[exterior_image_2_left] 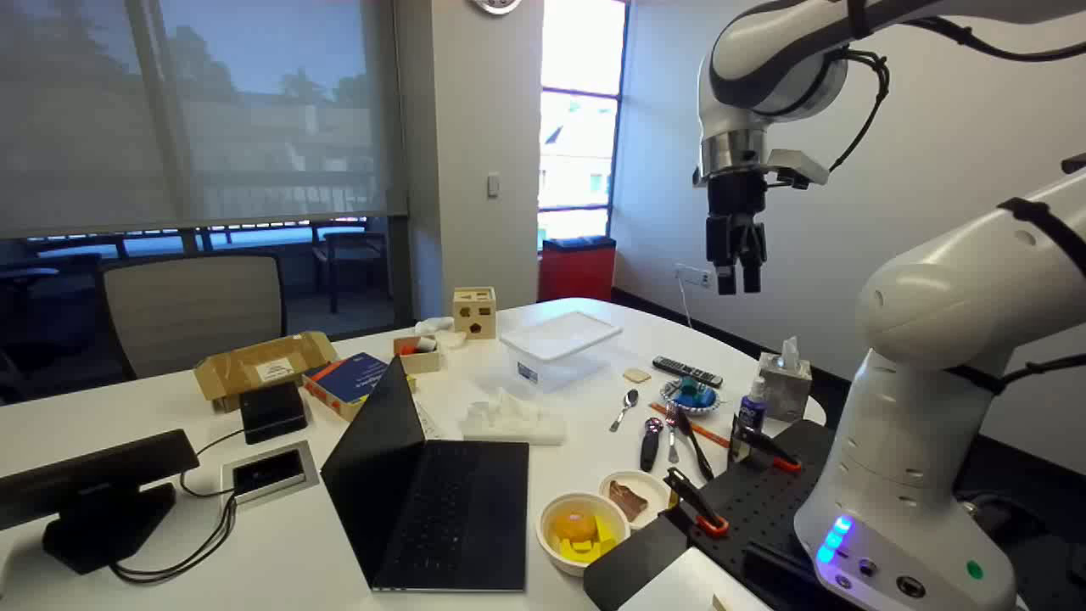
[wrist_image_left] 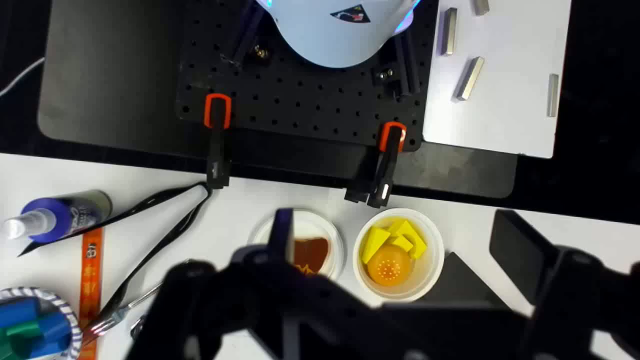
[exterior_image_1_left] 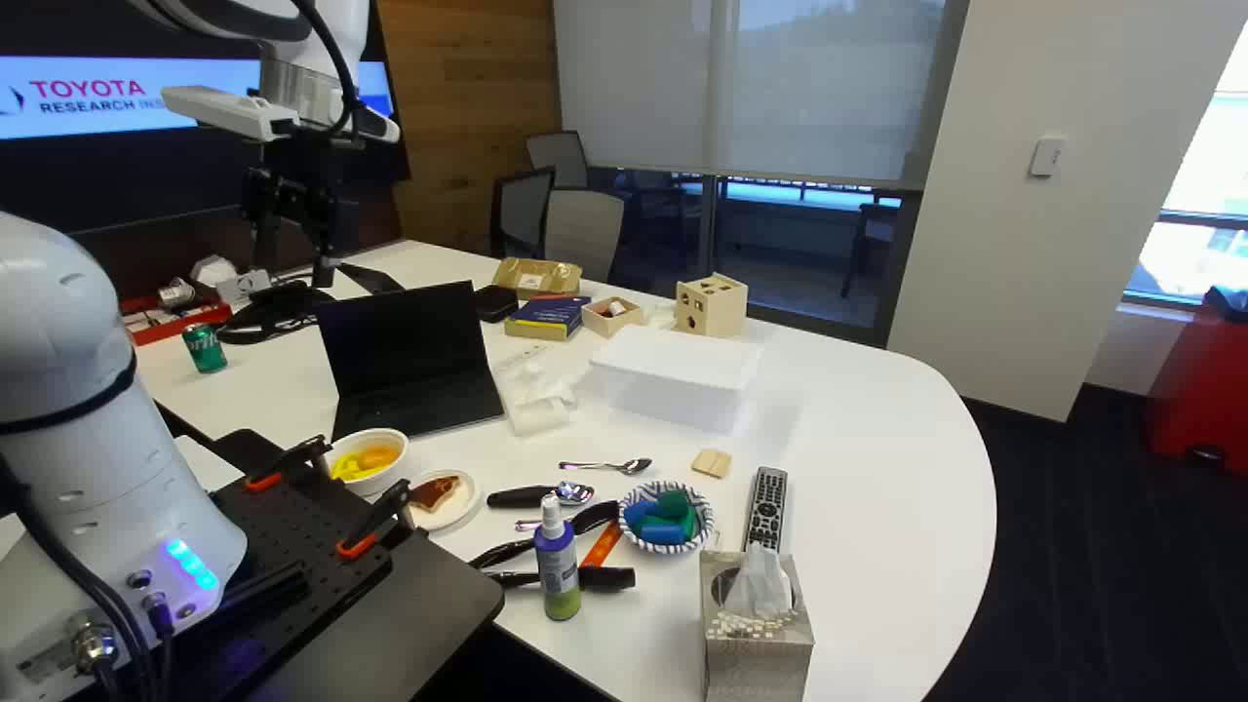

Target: Close the laptop

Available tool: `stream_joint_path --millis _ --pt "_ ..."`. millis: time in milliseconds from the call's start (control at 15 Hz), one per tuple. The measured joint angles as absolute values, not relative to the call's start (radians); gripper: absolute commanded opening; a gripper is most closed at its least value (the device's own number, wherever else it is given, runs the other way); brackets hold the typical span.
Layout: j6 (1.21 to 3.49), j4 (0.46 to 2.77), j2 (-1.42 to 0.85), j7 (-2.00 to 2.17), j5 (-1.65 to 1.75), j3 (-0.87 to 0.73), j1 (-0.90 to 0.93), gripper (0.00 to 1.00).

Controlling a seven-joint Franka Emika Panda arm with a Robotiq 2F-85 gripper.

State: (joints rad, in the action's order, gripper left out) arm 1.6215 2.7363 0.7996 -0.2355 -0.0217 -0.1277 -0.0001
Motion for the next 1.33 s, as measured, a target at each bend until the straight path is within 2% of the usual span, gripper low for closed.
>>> stream_joint_path --millis 333,533,867,1333 --pt "1.631 2.736 0.798 -0.234 -0.022 -0.126 0.0 1.0" --pt "1.794 2.723 0.74 -0.23 -0.046 -0.08 0.035 1.0" --pt "2.15 2.622 0.482 -0.229 -0.054 0.058 0.155 1.0" --pt "2.575 2.365 0.04 -0.26 -0.002 0.188 0.238 1.0"
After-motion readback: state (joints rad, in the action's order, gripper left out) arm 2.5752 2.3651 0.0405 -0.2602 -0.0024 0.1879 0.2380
